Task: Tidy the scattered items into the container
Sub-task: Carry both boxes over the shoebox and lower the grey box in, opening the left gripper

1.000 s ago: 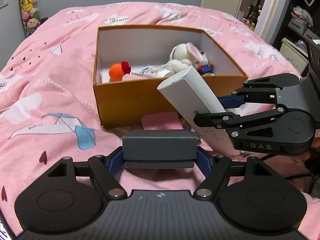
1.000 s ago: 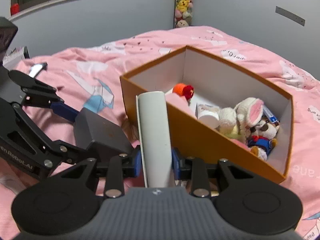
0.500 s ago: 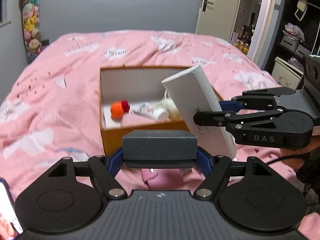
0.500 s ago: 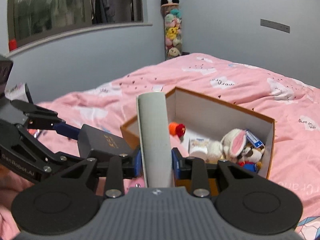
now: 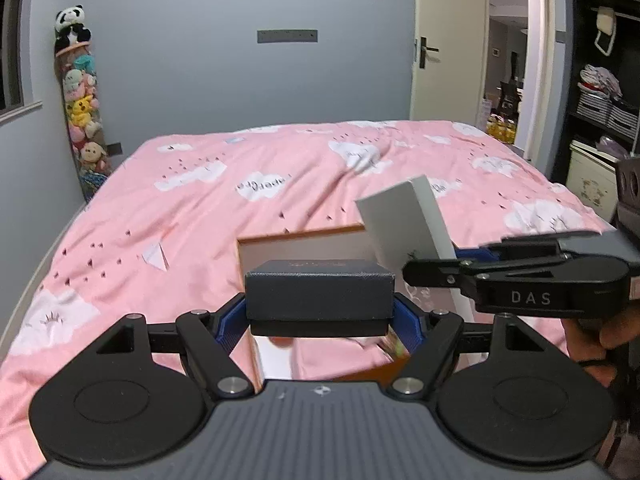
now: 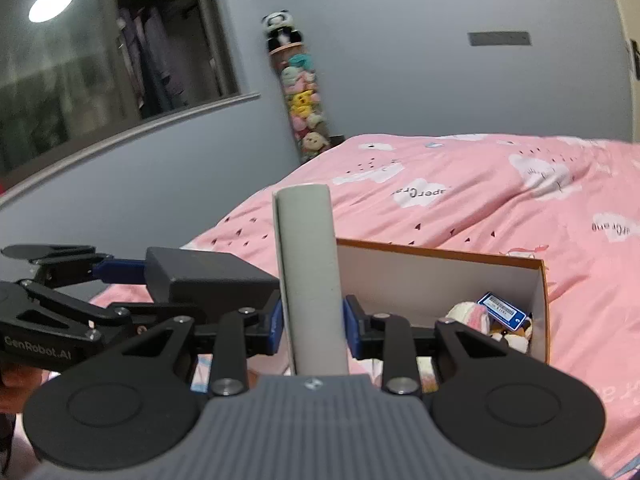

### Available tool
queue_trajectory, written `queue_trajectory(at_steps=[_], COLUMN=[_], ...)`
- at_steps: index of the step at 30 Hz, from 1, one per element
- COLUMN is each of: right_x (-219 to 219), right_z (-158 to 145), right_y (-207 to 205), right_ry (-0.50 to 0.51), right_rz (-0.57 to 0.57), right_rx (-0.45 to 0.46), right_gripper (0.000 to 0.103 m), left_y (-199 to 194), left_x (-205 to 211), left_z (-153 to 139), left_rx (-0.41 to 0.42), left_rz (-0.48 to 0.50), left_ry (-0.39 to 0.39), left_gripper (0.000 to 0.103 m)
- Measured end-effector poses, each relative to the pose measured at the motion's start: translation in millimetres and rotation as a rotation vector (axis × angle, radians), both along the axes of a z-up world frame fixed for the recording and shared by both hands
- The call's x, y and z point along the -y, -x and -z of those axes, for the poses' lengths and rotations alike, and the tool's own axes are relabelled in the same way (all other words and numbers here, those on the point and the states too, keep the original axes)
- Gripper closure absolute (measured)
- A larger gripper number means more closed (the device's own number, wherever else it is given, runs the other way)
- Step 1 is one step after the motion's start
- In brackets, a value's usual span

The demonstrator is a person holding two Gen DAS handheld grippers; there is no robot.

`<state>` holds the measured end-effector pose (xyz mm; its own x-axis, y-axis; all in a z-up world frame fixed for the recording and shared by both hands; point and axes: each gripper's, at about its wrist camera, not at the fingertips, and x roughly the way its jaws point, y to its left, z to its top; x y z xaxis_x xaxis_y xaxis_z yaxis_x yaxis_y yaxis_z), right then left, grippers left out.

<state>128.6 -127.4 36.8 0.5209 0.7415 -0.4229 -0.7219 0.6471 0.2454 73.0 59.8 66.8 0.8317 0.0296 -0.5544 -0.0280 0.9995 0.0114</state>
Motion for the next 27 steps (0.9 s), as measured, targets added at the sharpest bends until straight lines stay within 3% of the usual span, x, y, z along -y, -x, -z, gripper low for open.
queue_trajectory(at_steps=[5,9,18,27], right_x=[-3.7,-8.4,-20.7,-34.5], right_z=[7.0,18.7,50.9,82.7], right_y=[-24.9,-46.2,-72.1,-95.6], right_ry=[-0.054,-0.093,-0.077,-0.036], right_rz=[0.07,0.084,0.137,0.173], right_rx=[-0.051,-0.122,-0.199,-0.291], right_gripper=[0.07,0.07,0.071,0.071], left_y=[-24.1,-50.0,-75.6,-86.3], left_x=[-7.0,-10.4,7.1,15.6], left_z=[1.8,19.4,73.5,102.1], left_rx=[0.018,-0.025,-0.151,-0.21], left_rz=[-0.03,-0.029,-0.021,-0.014], left_ry=[-0.026,-0.053,-0.181,-0.276], left_gripper=[0.016,0.016,0.016,0.016])
